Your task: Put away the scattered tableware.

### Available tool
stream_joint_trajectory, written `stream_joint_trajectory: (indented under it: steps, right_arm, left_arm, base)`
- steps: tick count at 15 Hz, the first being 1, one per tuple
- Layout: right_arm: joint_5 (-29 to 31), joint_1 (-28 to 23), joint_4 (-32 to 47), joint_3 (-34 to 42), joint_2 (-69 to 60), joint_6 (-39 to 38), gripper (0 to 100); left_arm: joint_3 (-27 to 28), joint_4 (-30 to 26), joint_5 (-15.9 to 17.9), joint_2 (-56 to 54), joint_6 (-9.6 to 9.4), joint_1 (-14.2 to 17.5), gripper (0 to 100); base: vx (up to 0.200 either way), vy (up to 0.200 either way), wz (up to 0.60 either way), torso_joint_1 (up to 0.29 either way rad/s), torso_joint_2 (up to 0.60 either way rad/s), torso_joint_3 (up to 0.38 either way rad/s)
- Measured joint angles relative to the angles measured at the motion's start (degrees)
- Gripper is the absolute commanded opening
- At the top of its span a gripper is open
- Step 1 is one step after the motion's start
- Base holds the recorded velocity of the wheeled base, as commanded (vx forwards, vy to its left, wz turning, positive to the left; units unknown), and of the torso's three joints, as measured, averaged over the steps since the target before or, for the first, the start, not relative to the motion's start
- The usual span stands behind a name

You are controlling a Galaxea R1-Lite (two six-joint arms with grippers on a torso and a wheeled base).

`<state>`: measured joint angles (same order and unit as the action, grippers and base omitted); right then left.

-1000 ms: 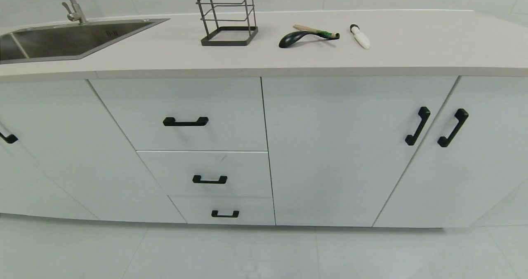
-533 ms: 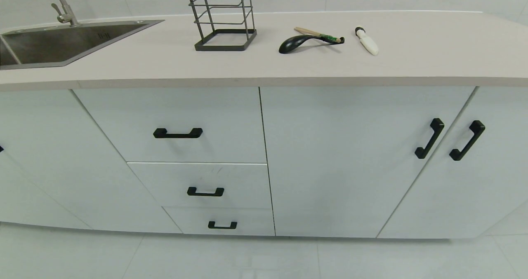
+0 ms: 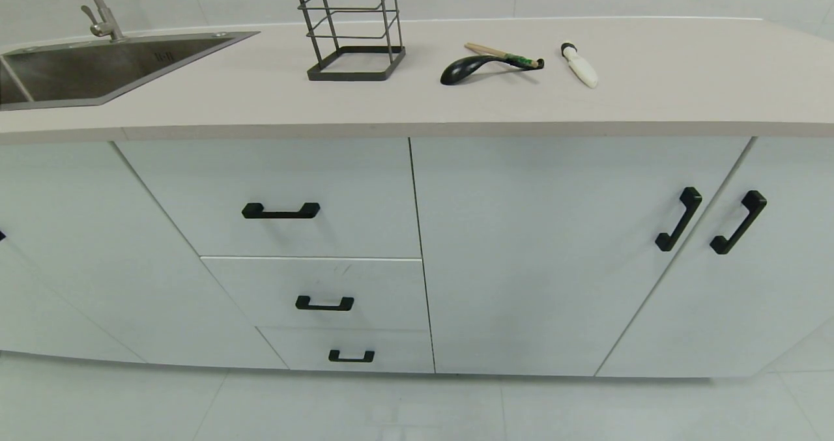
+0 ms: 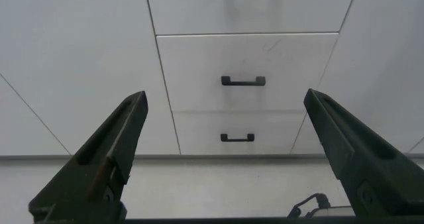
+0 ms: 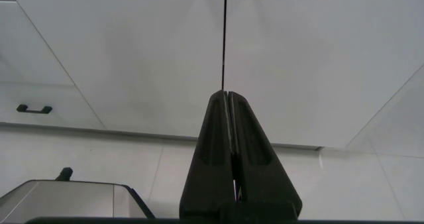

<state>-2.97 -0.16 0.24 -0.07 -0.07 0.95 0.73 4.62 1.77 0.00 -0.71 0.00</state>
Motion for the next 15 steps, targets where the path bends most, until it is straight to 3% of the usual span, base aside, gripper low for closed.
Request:
stream_joint_trajectory:
  steps: [2, 5, 8, 10, 15]
  right_arm:
    - [0.2, 0.0, 0.0, 0.0, 0.0, -0.1, 0]
    - [0.3, 0.0, 0.0, 0.0, 0.0, -0.1, 0]
    - [0.3, 0.0, 0.0, 0.0, 0.0, -0.1, 0]
    - [0.3, 0.0, 0.0, 0.1, 0.0, -0.1, 0]
    - [0.3, 0.0, 0.0, 0.1, 0.0, -0.1, 0]
  left_arm:
    - [0.9, -2.0, 1.3, 0.1, -4.92, 0.0, 100]
    - [4.2, -2.5, 6.2, 3.5, -10.2, -0.9, 100]
    - [8.1, -2.7, 8.9, 12.8, -18.7, -1.7, 100]
    - [11.3, -2.8, 9.3, 19.2, -26.31, -2.0, 100]
    - [15.5, -2.7, 10.0, 35.0, -40.42, -2.2, 100]
  base:
    - [0.0, 0.0, 0.0, 0.0, 0.0, 0.0]
    - [0.0, 0.0, 0.0, 0.0, 0.0, 0.0]
    - [0.0, 0.0, 0.0, 0.0, 0.0, 0.0]
    - [0.0, 0.0, 0.0, 0.0, 0.0, 0.0]
    - [0.0, 0.0, 0.0, 0.0, 0.0, 0.0]
